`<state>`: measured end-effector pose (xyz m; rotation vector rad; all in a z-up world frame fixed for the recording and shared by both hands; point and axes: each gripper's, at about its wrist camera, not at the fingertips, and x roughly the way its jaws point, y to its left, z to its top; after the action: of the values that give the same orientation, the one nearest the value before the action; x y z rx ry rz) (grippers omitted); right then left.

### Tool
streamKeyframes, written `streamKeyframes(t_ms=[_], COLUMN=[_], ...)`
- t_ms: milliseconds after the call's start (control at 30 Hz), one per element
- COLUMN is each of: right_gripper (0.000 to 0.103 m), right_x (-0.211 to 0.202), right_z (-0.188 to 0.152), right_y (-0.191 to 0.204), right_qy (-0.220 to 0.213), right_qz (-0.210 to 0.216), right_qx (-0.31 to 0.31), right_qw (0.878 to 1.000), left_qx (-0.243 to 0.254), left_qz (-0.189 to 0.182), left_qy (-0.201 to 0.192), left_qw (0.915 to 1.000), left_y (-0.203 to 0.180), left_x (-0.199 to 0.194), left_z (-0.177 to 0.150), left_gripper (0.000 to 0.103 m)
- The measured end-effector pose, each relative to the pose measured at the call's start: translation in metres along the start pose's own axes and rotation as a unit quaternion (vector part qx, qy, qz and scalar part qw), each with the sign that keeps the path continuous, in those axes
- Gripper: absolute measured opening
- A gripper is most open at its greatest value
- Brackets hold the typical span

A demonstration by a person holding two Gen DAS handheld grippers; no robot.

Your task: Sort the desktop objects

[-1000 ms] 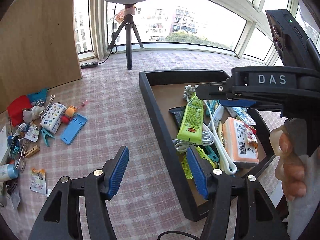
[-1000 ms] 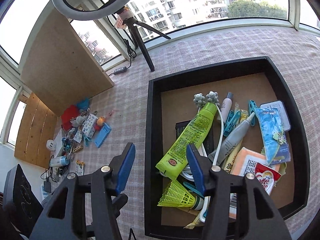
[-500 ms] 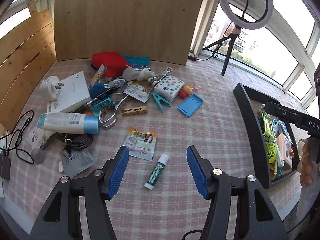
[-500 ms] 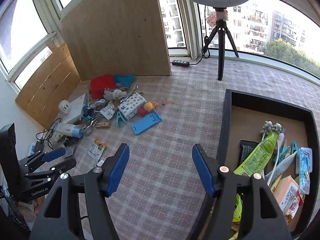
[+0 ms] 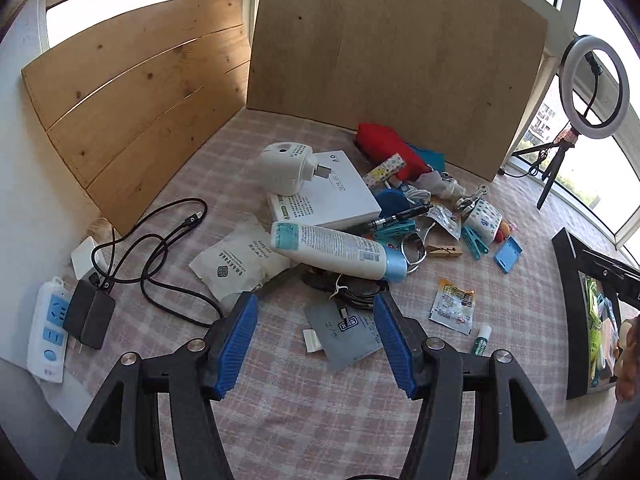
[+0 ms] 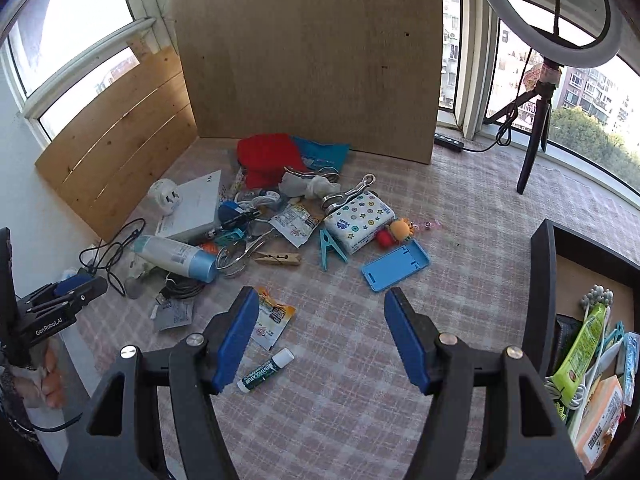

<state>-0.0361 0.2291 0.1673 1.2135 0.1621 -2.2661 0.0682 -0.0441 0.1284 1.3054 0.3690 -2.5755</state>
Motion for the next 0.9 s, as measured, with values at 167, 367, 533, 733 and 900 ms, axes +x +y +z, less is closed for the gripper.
streamKeyframes(t_ms=[167, 367, 533, 733, 900], right_gripper=[0.064, 0.064, 0.064, 0.064, 0.064], right_x=[0.005, 0.012, 0.02, 0.033, 0.046], right_z=[-0.001, 0.002, 0.007, 0.011, 0.007], right_y=[0.029, 0.045, 0.047, 0.045, 0.046], right_qy=[-0.006, -0.005, 0.001, 0.01, 0.016], right_qz=[0.005, 0.008, 0.008, 0.012, 0.012], right_qx=[-0.01, -0.027, -0.036, -0.039, -0.04], right_qw=[1.0, 1.0, 0.999, 0.999, 0.999], left_qx=[0.008, 0.017, 0.017, 0.014, 0.012], left_qz=[-0.002, -0.014, -0.019, -0.014, -0.006], left_qy=[-0.013, -0.022, -0.019, -0.005, 0.008], left_qw=[0.9999, 0.9995, 0.9995, 0.9998, 0.9999], left_y=[0.006, -0.001, -0.005, -0.007, -0.008], left_x=[-0.006, -0.001, 0.009, 0.026, 0.036], left_z=[0.008, 0.019, 0.022, 0.021, 0.021], left_gripper=[0.058, 0.058, 0.058, 0.058, 0.068])
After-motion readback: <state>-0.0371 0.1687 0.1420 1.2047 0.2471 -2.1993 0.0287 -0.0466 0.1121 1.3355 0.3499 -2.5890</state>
